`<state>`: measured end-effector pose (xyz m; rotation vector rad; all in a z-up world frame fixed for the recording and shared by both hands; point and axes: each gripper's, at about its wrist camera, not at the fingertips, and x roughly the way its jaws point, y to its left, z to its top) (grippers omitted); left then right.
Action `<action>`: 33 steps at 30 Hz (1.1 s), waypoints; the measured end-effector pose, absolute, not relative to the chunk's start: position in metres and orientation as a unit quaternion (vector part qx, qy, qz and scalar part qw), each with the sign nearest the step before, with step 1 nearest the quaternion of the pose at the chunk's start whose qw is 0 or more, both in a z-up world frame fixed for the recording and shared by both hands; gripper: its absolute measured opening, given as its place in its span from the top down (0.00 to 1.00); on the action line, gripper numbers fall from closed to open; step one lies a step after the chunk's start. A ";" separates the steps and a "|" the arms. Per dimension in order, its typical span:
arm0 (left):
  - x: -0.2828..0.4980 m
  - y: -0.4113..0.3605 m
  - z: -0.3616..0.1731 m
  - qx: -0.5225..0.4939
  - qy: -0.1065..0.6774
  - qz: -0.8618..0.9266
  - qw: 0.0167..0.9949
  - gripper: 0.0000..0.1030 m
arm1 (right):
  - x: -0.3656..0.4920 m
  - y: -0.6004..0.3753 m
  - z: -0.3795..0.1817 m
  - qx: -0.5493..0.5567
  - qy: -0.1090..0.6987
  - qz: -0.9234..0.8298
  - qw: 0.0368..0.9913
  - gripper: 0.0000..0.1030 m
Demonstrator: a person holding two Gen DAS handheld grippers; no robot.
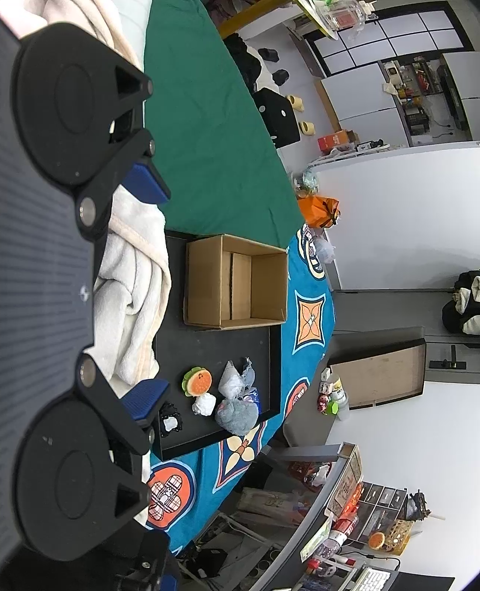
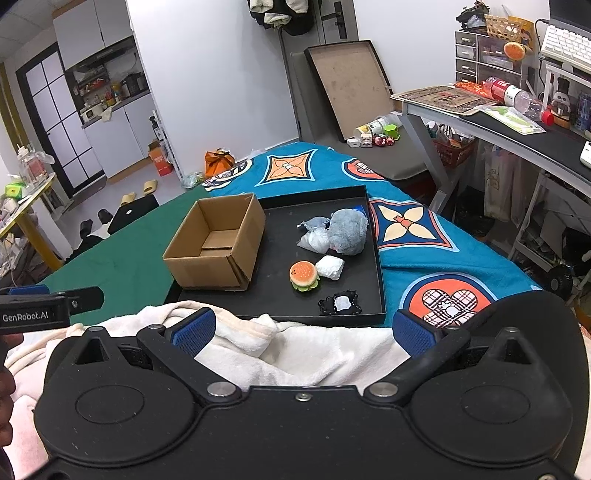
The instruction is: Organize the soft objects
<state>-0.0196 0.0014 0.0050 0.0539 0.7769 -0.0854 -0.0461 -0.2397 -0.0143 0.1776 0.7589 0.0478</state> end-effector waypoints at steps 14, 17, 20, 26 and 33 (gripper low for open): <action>0.010 -0.001 -0.002 0.027 0.385 -0.043 0.921 0.03 | -0.013 -0.246 -0.030 0.088 0.387 0.020 0.918 0.00; 0.020 -0.001 -0.007 0.026 0.388 -0.038 0.920 0.03 | -0.005 -0.249 -0.037 0.097 0.393 0.022 0.914 0.00; 0.029 -0.002 -0.012 0.025 0.393 -0.038 0.918 0.03 | 0.003 -0.251 -0.044 0.101 0.400 0.020 0.911 0.00; 0.049 -0.001 -0.021 0.017 0.400 -0.035 0.916 0.03 | 0.021 -0.251 -0.056 0.098 0.410 0.021 0.907 0.00; 0.075 0.004 -0.034 0.008 0.410 -0.026 0.912 0.03 | 0.045 -0.258 -0.077 0.116 0.425 0.020 0.897 0.00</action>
